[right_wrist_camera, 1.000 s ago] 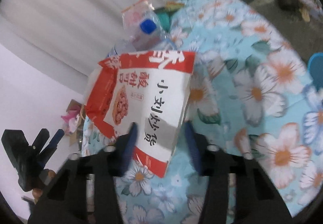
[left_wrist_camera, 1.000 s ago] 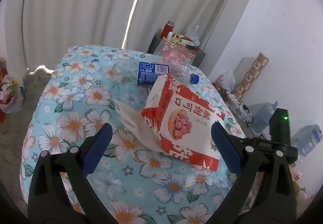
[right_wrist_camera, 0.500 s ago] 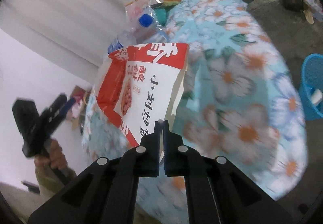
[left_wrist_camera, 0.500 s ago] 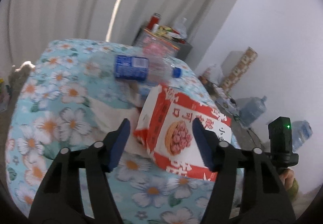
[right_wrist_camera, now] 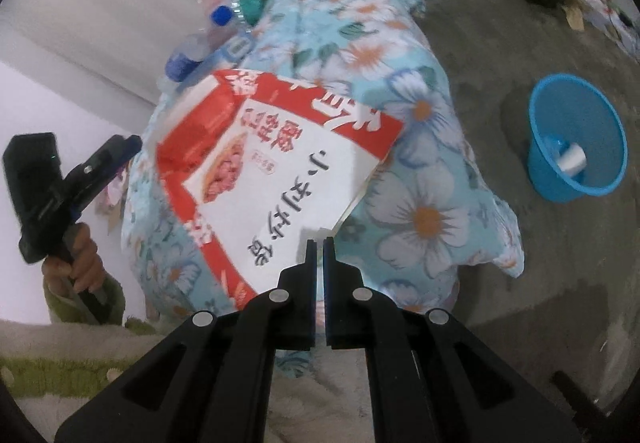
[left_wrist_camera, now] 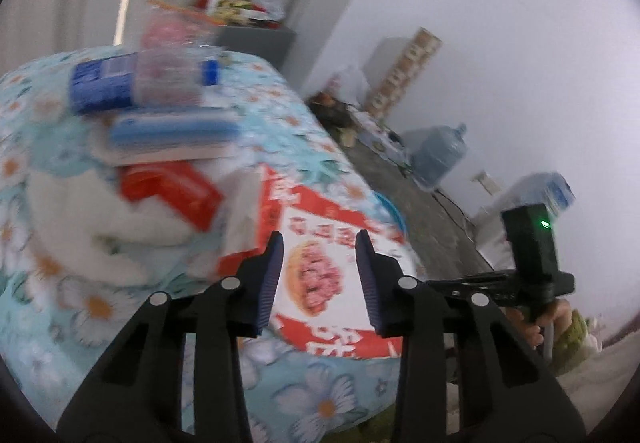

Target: Collect trash

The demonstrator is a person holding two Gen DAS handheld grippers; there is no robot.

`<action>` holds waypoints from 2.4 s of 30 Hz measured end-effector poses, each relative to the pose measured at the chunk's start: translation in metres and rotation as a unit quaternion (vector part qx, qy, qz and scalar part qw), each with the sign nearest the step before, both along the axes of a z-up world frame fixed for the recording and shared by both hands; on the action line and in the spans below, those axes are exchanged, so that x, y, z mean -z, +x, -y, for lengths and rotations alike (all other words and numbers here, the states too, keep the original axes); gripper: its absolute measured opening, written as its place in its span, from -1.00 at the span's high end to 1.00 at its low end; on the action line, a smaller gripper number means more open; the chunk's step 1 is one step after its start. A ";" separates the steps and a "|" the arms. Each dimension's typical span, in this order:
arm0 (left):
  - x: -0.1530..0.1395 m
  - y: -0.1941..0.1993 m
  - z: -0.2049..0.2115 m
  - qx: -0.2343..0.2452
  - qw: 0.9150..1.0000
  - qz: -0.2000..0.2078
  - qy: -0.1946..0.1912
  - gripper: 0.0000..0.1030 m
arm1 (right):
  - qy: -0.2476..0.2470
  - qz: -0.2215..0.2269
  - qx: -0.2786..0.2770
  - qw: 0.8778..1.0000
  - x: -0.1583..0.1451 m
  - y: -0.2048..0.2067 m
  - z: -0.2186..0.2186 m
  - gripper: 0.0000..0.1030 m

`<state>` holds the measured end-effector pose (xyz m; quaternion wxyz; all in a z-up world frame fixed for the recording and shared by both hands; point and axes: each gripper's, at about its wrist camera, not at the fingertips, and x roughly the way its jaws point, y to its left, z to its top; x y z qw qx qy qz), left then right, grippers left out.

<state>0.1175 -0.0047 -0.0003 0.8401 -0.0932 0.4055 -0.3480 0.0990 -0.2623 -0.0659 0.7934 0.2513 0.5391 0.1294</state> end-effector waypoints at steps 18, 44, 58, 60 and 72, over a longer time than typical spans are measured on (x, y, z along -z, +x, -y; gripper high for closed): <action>0.074 0.018 0.034 -0.002 0.993 -0.089 0.082 0.58 | 0.106 -0.017 0.068 0.992 0.025 0.000 0.006 0.76; 0.082 0.016 0.013 -0.009 0.993 -0.114 0.038 0.78 | 0.178 0.126 -0.021 0.976 -0.034 0.052 -0.057 0.76; 0.095 0.018 -0.018 -0.016 0.985 -0.170 -0.037 1.00 | 0.133 0.081 -0.098 0.983 -0.015 0.130 -0.119 0.86; 0.096 0.015 -0.025 -0.014 0.983 -0.178 -0.044 1.00 | 0.127 0.055 -0.101 0.985 -0.004 0.139 -0.122 0.98; 0.029 -0.035 -0.095 -0.047 0.994 -0.086 -0.050 0.99 | 0.155 0.014 -0.106 0.982 0.012 0.153 -0.120 1.00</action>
